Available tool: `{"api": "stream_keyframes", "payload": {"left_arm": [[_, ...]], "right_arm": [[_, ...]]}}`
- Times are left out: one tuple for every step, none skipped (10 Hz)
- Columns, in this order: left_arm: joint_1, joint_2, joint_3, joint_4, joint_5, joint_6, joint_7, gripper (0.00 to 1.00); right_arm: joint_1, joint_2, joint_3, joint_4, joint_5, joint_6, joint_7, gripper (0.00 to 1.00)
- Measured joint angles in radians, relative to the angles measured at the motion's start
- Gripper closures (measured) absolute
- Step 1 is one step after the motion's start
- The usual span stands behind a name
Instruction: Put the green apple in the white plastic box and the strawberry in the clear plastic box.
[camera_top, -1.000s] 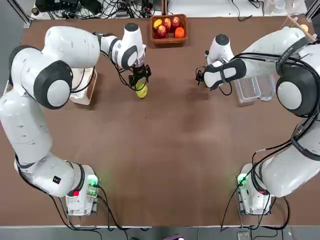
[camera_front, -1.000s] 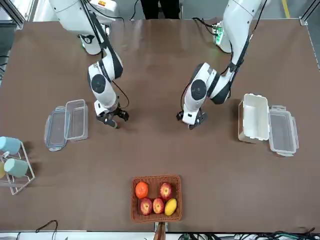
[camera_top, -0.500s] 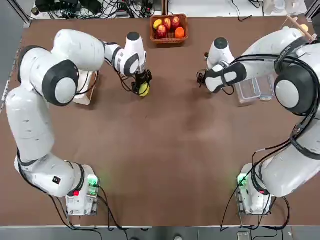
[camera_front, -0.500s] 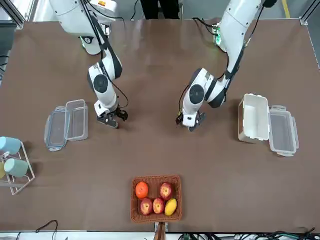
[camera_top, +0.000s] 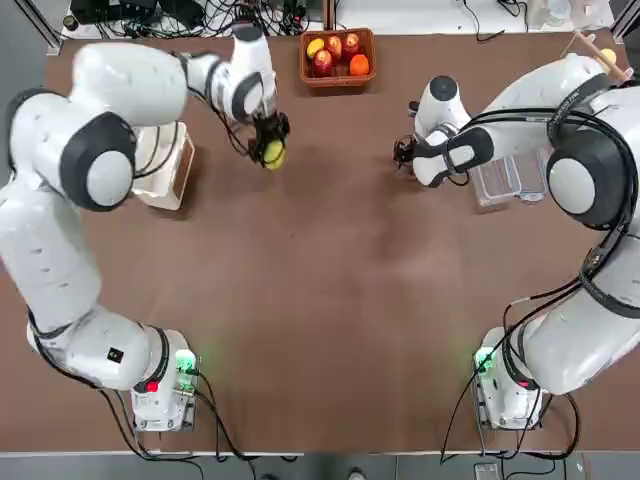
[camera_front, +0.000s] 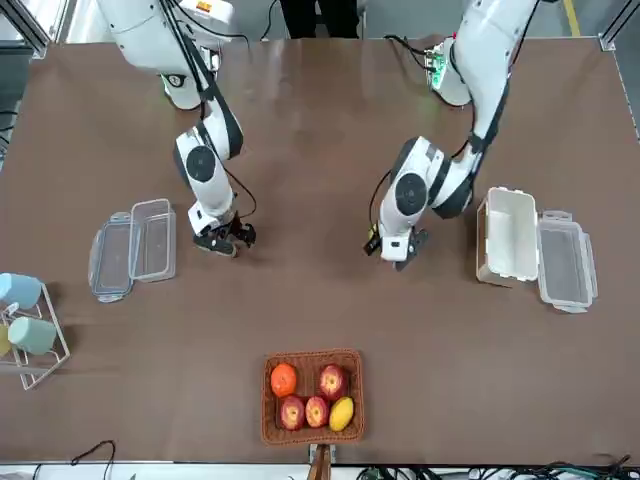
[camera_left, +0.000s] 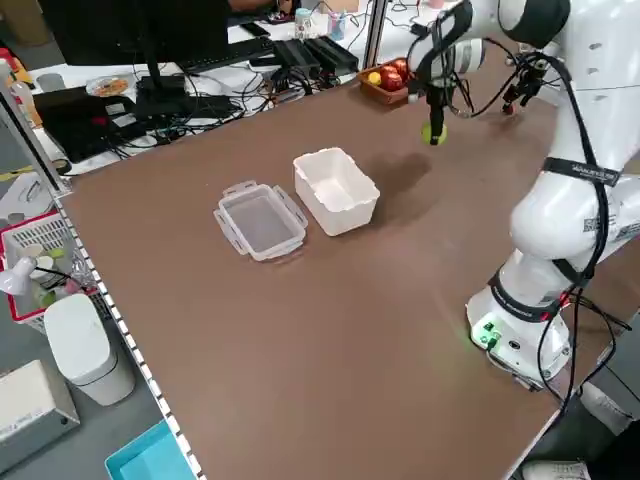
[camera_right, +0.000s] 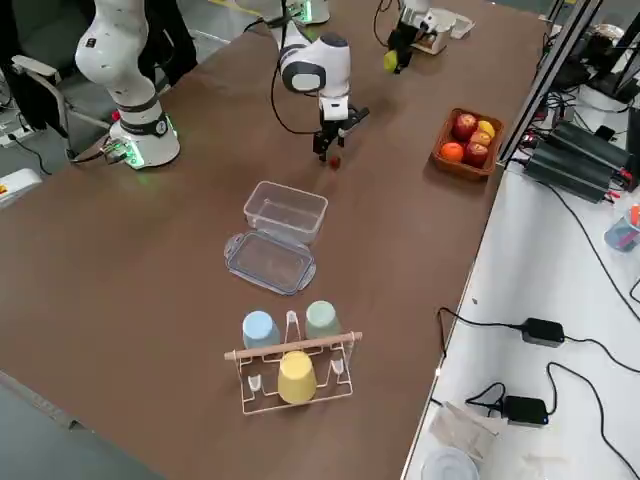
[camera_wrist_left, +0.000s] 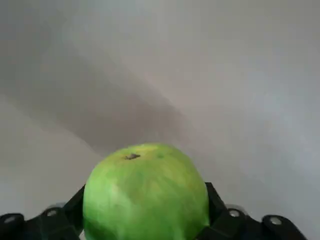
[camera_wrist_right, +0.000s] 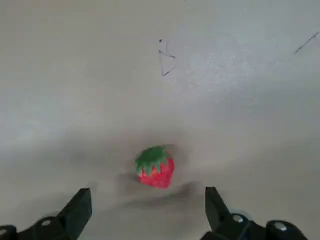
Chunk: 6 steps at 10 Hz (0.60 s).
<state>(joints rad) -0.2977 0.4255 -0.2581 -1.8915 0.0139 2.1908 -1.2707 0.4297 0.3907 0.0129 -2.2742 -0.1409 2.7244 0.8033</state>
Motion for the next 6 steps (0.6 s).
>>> {"api": "stream_keyframes", "payload": {"left_arm": [[0.03, -0.082, -0.007, 0.007, -0.002, -0.09, 0.014, 0.11], [0.068, -0.162, -0.012, 0.006, -0.002, -0.169, 0.03, 0.11], [0.127, -0.225, -0.014, 0.0, -0.002, -0.228, 0.076, 0.11], [0.204, -0.261, -0.015, -0.01, -0.002, -0.253, 0.148, 0.11], [0.288, -0.271, -0.014, -0.017, -0.003, -0.254, 0.23, 0.11], [0.364, -0.268, -0.013, -0.024, -0.003, -0.255, 0.316, 0.11]], "right_arm": [[0.0, 0.018, -0.002, 0.001, -0.001, 0.011, 0.0, 0.0], [0.001, 0.033, -0.002, 0.002, -0.003, 0.017, 0.0, 0.0], [0.001, 0.039, -0.002, 0.004, -0.003, 0.019, 0.0, 0.0], [0.002, 0.04, -0.002, 0.006, -0.004, 0.019, -0.001, 0.02], [0.002, 0.04, -0.003, 0.008, -0.004, 0.019, -0.001, 0.11], [0.002, 0.04, -0.004, 0.01, -0.004, 0.019, -0.001, 0.16]]}}
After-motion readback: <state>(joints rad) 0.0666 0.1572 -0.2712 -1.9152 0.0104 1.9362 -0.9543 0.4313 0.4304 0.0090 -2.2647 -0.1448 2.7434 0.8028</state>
